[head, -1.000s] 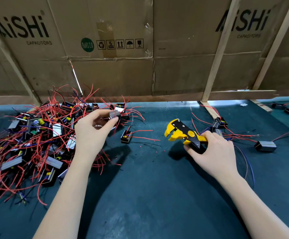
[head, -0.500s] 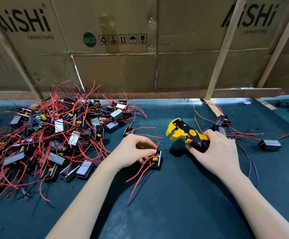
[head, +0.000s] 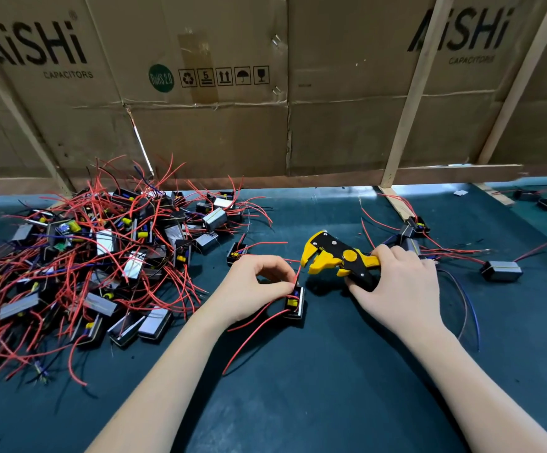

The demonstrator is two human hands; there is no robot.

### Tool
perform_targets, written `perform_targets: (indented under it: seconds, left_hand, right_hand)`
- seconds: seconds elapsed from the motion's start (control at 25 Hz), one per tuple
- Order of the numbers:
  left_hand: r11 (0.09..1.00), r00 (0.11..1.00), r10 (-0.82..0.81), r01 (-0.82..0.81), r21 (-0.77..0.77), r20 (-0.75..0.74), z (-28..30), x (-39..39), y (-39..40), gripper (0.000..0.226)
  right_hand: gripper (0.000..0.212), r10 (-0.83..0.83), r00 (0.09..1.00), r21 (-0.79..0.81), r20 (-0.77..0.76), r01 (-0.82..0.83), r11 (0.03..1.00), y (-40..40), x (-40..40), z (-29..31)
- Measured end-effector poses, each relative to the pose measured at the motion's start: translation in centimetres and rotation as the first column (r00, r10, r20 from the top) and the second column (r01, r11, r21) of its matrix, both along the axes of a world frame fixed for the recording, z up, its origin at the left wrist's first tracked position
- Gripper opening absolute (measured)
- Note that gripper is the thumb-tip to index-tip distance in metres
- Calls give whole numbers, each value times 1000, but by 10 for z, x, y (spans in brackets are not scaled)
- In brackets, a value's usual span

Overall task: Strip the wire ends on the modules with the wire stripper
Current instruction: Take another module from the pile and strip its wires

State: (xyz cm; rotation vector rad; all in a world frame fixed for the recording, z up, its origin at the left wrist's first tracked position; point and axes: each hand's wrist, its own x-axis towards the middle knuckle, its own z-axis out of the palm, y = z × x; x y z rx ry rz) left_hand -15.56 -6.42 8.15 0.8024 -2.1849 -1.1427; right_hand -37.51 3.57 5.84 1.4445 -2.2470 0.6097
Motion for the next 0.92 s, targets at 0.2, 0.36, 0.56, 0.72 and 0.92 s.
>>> perform_targets:
  seconds: [0.2, 0.36, 0.56, 0.72, 0.92]
  left_hand:
    - [998, 999, -52, 52, -18, 3, 0, 1, 0, 17]
    - [997, 997, -72, 72, -3, 10, -1, -2, 2, 13]
    - [999, 1000, -23, 23, -35, 5, -2, -2, 2, 10]
    - [999, 999, -27, 28, -24, 33, -2, 0, 0, 9]
    - [998, 998, -52, 52, -18, 31, -4, 1, -3, 10]
  right_hand:
    - [48, -23, 998, 8, -54, 23, 1000, 0, 2, -1]
    - [50, 30, 993, -8, -116, -31, 999, 0, 4, -1]
    - [49, 76, 988, -64, -136, -85, 994, 0, 5, 1]
    - [48, 87, 987, -85, -132, -98, 992, 0, 6, 1]
    - [48, 91, 987, -83, -131, -102, 991, 0, 7, 3]
